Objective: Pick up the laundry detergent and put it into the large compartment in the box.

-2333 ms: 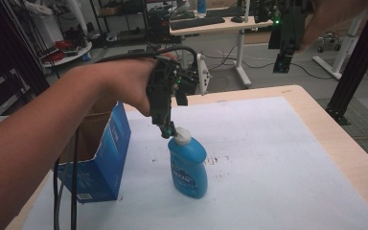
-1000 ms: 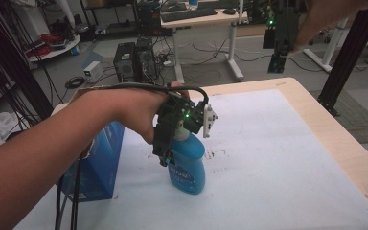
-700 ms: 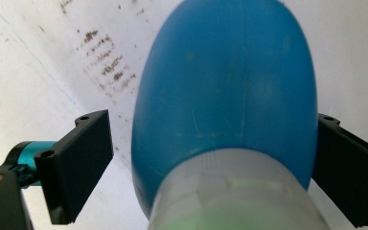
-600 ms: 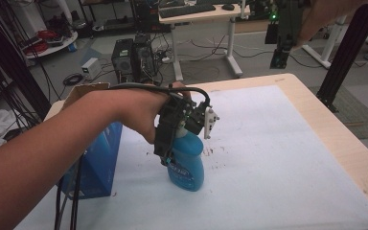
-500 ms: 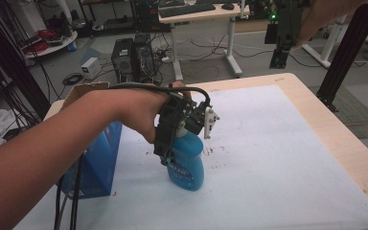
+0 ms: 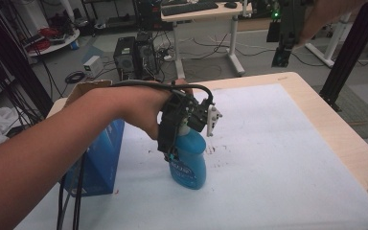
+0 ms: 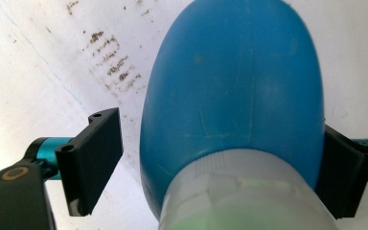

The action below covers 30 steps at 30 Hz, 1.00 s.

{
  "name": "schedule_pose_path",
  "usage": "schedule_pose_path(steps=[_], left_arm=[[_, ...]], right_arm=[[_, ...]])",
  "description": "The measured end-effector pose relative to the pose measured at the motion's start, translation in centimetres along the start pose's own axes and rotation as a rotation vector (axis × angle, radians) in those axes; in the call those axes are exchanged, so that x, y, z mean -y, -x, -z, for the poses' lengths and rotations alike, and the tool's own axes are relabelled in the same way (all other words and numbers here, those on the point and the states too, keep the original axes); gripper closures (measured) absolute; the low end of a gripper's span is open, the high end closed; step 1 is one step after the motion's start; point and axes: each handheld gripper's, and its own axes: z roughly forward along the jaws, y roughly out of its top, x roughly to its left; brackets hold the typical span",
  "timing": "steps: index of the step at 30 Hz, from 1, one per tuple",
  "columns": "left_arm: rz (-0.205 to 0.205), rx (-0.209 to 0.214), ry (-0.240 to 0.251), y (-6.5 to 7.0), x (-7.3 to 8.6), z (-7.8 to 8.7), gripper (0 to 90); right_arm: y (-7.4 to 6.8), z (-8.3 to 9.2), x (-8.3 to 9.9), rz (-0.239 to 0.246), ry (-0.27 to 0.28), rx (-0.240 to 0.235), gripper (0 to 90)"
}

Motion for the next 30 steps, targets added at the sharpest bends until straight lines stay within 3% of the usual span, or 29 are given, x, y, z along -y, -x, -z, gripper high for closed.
schedule_pose_path(steps=[12, 30], left_arm=[[-0.028, -0.004, -0.006, 0.09, -0.29, 0.07, 21.8], [-0.031, -0.012, -0.009, 0.04, -0.22, -0.06, 25.5]], right_arm=[[0.03, -0.04, 0.13, -0.004, -0.001, 0.002, 3.1], [0.26, -0.49, -0.12, 0.001, 0.002, -0.006, 3.1]])
